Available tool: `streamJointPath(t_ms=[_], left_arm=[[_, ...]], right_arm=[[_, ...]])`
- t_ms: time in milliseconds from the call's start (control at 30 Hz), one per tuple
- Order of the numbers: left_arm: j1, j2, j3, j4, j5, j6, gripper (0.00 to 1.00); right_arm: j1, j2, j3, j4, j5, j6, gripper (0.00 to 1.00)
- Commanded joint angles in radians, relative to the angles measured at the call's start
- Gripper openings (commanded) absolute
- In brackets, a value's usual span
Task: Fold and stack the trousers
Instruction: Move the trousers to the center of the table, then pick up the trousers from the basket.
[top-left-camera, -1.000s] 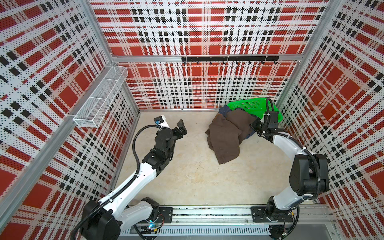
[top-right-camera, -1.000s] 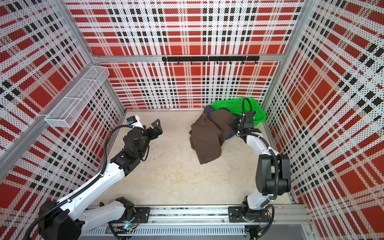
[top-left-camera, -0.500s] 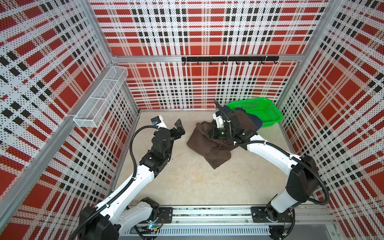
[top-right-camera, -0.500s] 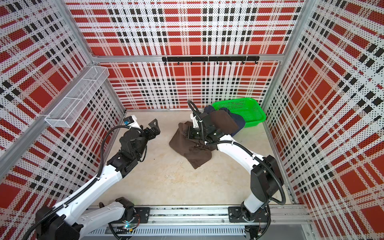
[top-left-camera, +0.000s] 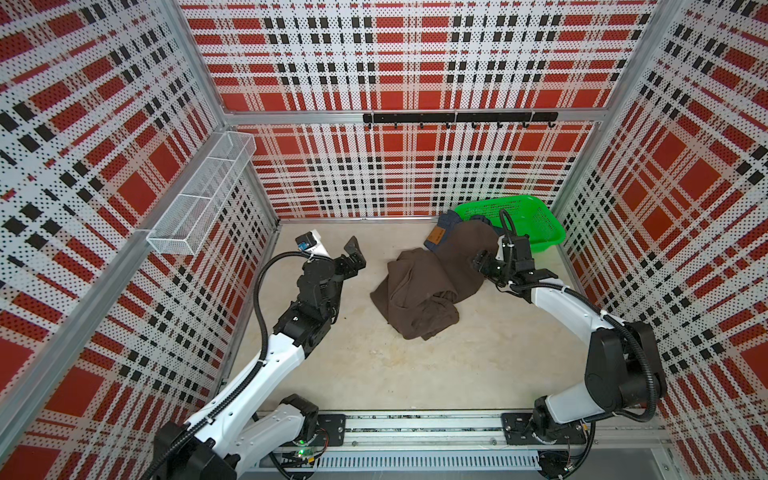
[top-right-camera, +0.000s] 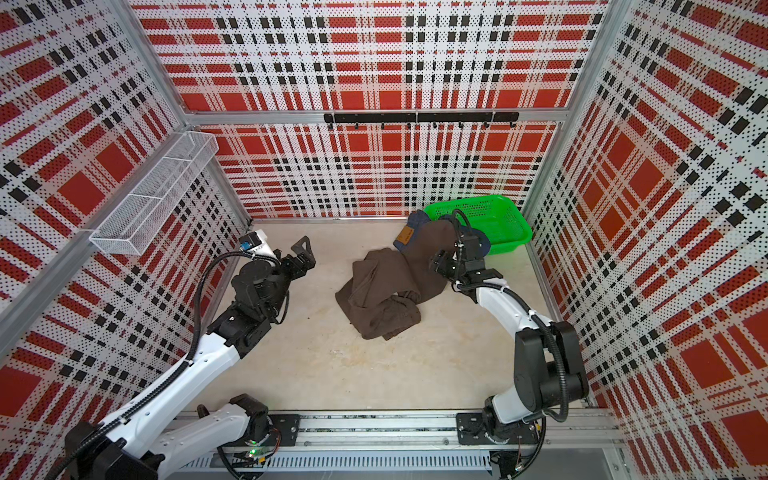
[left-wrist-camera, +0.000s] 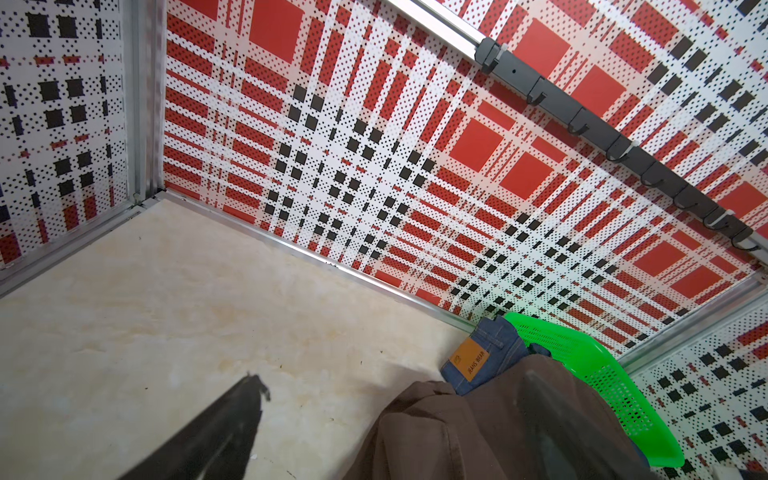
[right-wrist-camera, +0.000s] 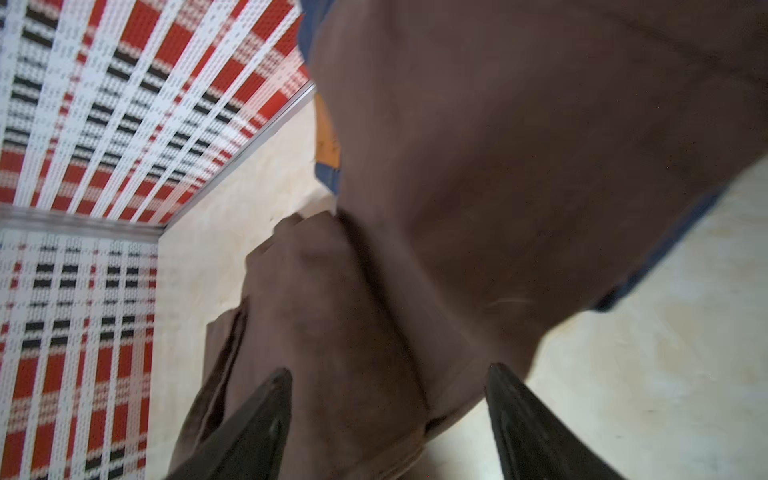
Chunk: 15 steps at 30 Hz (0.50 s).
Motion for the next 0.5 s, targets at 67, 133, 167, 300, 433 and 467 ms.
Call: streamJointPath(t_ms=[67, 133, 167, 300, 433, 467], left_arm=[[0.008, 0.015, 0.015, -0.012, 0.013, 0.016, 0.98], [0.008, 0.020, 0.013, -0.009, 0.014, 0.016, 0.98], [0.008, 0.021, 0.011, -0.008, 0.016, 0.014, 0.98], [0.009, 0.023, 0.002, -0.002, 0.017, 0.011, 0.98], [0.010, 0.026, -0.006, 0.004, 0.018, 0.011, 0.98], [0.010, 0.026, -0.006, 0.005, 0.017, 0.011, 0.98]], right_arm=[[-0.073, 0.044, -0.026, 0.127, -0.051, 0.071, 0.74], [-0.090, 0.057, -0.028, 0.135, -0.065, 0.083, 0.74], [-0.096, 0.062, -0.033, 0.144, -0.070, 0.093, 0.74], [-0.104, 0.081, -0.052, 0.172, -0.104, 0.118, 0.74], [-0.104, 0.100, -0.062, 0.209, -0.136, 0.144, 0.66], [-0.104, 0.104, -0.062, 0.214, -0.141, 0.148, 0.64]])
